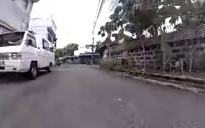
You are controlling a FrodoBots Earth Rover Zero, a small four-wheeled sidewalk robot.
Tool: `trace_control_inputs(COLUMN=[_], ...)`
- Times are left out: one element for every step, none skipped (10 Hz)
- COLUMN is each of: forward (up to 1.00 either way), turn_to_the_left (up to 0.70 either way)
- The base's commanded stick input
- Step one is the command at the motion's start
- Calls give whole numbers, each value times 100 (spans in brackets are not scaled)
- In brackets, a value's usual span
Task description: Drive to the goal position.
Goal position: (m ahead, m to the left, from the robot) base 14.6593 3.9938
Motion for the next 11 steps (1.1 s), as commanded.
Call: trace_control_inputs(forward=[70, 70, 70, 70, 70, 70, 70, 70, 70, 70, 70], turn_to_the_left=[16, 16, 16, 16, 16, 16, 16, 16, 16, 16, 16])
